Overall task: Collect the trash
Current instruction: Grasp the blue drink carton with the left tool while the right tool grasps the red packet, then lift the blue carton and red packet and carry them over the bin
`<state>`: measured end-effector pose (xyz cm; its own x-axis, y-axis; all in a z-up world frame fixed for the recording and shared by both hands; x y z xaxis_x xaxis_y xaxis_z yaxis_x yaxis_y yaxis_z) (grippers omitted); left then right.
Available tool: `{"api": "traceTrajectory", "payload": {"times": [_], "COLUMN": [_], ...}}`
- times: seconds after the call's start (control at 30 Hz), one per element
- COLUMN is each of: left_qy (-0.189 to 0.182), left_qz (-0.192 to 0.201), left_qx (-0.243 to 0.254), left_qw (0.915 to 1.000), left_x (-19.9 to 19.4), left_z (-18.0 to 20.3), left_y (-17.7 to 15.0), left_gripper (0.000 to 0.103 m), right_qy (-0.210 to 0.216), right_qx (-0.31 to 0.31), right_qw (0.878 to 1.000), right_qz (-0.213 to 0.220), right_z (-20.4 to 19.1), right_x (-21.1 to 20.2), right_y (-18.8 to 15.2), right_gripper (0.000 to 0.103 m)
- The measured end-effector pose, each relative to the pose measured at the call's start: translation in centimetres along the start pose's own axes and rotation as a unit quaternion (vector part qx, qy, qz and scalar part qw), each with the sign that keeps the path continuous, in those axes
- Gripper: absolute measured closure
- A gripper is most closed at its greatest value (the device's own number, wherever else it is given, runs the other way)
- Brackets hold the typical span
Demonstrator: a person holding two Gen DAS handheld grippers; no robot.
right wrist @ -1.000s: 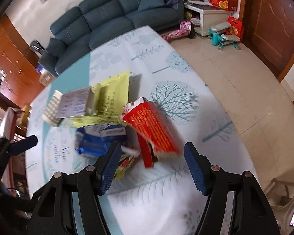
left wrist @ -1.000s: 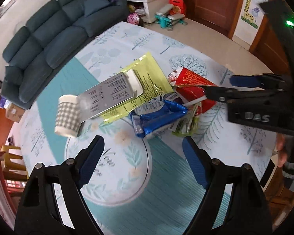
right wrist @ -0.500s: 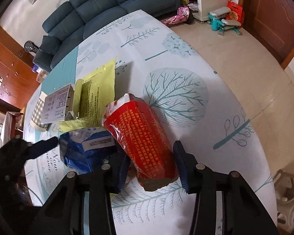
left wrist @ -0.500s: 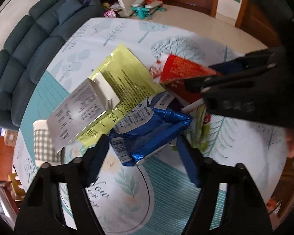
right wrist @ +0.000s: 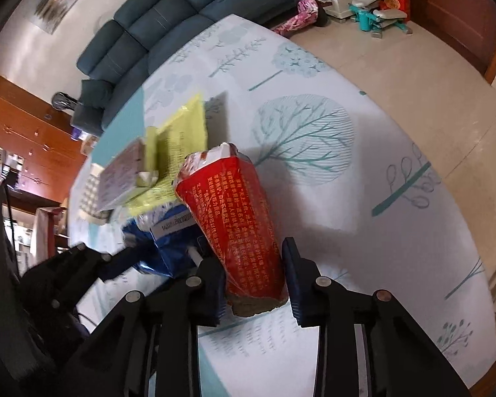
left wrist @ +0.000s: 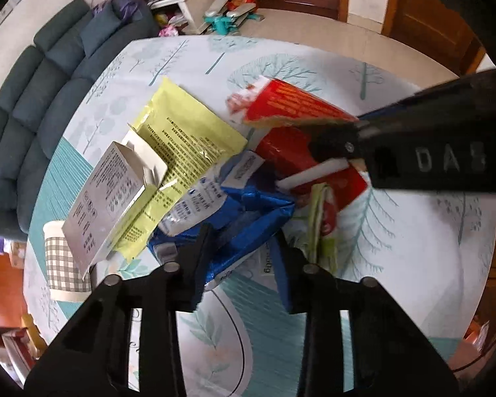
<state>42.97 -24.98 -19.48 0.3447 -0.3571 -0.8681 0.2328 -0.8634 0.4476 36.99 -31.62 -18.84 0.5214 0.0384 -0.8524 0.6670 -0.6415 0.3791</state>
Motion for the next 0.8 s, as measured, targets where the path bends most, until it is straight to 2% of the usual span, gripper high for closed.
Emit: {"api": "traceTrajectory", "payload": {"times": [0.1, 0.2, 0.3, 0.43, 0.63, 0.8], "left_qy": [-0.011, -0.011, -0.028, -0.031, -0.044, -0.057], "left_qz": [0.001, 0.003, -0.002, -0.01, -0.007, 0.017], "left_qx": [-0.008, -0.028, -0.066, -0.093, -0.175, -0.242], "left_qw": [0.9999, 0.9995, 0.9974, 0.9952, 0.9836, 0.9685], "left_x": [-1.4, -3.3, -5.0, -6.9, -10.4, -15.2], "left_z": [0.2, -0.6, -1.4, -1.7, -2.5, -2.7], "left_y": [-1.0, -2.4, -3.9, -5.9, -8.1, -8.8], "left_gripper": [0.081, 0.09, 0.092, 0.092, 0.092, 0.092], "right_qy": [0.016, 0.029, 0.042, 0.053, 0.066, 0.091], "right_qx": [-0.002, 0.001, 0.012, 0.019, 0.014, 0.01], "right_qw": [1.0, 1.0, 0.999, 0.998, 0.998, 0.996], "right_qz": [0.008, 0.009, 0.009, 0.011, 0.009, 0.008], "right_z": [-1.1, -1.8, -2.1, -2.4, -3.0, -3.7], "right_x": [-1.2, -2.3, -3.5, -5.1, -7.6, -10.5], "right_y": [-0.4, -1.1, -1.8, -2.8, -4.8, -7.3], "right_gripper": [0.075, 0.075, 0.075, 0.075, 0.075, 0.075]}}
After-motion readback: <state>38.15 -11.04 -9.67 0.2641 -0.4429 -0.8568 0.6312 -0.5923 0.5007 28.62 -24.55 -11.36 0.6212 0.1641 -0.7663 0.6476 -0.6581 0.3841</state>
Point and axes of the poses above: each gripper's, at about its wrist camera, not at the fingertips, and x roughly the way its jaws point, z to its right, y to its top, the point moved 10 cm from there along x, roughly the way its jaws point, and after that the axes turned 8 degrees about z, right-handed, at the moved point
